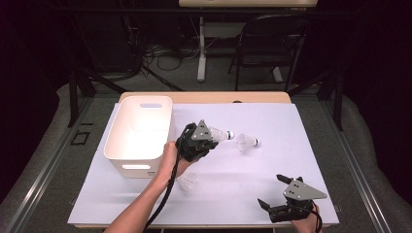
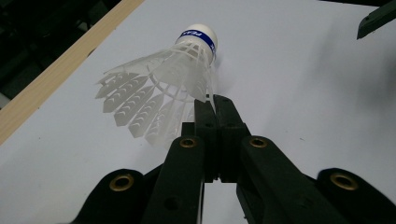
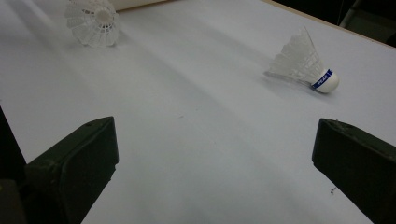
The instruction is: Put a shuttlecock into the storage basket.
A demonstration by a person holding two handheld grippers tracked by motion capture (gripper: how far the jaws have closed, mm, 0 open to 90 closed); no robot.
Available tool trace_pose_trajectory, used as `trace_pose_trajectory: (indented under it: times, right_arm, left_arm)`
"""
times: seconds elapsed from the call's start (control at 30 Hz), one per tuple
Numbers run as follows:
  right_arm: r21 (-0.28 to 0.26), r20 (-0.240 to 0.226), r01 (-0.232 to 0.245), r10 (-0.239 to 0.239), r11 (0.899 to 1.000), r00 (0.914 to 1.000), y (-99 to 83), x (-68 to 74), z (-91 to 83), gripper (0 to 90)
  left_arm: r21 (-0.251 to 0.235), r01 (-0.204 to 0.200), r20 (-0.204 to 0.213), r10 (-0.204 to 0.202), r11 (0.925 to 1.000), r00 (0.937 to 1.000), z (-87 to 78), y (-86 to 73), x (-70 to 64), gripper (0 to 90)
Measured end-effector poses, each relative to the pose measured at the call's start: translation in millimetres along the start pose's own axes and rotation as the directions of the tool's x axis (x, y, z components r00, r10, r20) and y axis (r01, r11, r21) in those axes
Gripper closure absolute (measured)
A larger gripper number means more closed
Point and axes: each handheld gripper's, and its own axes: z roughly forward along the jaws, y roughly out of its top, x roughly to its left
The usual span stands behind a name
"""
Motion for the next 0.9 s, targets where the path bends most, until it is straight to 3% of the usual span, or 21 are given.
trace_pose_trajectory:
  times: [0.2, 0.9]
  right_arm:
    - [-0.003, 0.010, 0.000, 0.000, 1.000, 0.9999, 0.5, 0.4, -1.3, 0.0]
    - [0.013, -0.002, 0.001, -0.001, 1.000, 1.0000, -1.2, 0.1, 3.4, 0.0]
  left_arm:
    - [-0.003, 0.026, -0.015, -0.026, 0.9996, 0.9995, -2.8, -0.8, 7.1, 90.0]
    - [-0.031, 0.048, -0.106, -0.051, 0.9984, 0.9931, -27.1, 2.7, 31.6, 90.0]
